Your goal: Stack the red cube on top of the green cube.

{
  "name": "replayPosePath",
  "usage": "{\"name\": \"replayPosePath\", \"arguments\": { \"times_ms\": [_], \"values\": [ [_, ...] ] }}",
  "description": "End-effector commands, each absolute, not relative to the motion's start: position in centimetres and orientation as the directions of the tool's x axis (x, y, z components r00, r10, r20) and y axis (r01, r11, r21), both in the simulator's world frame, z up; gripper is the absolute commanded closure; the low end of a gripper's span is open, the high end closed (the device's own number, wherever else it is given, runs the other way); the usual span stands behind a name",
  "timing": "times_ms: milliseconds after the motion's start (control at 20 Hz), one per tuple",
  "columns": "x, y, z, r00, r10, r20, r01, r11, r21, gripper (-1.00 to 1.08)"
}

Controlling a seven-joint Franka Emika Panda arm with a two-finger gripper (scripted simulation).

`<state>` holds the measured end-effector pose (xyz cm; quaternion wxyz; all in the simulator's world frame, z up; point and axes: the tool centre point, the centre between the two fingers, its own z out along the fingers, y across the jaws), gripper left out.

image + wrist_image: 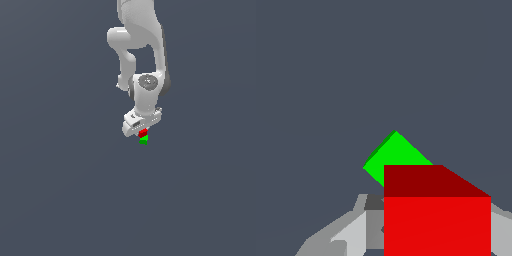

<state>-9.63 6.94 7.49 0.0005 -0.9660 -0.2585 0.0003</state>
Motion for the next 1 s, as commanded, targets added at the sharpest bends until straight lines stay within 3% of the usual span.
{"name": "replayPosePath", "arguments": {
  "times_ms": [0,450,500,950],
  "values": [
    [-9.20,7.74,6.79,0.867,0.499,0.001,0.499,-0.867,-0.001,1.08],
    [-8.74,8.45,6.14,0.867,0.499,0.000,0.499,-0.867,0.000,1.08],
    [-8.74,8.45,6.14,0.867,0.499,0.000,0.499,-0.867,0.000,-0.92],
    [-8.74,8.45,6.14,0.867,0.499,0.000,0.499,-0.867,0.000,-0.92]
  ]
}}
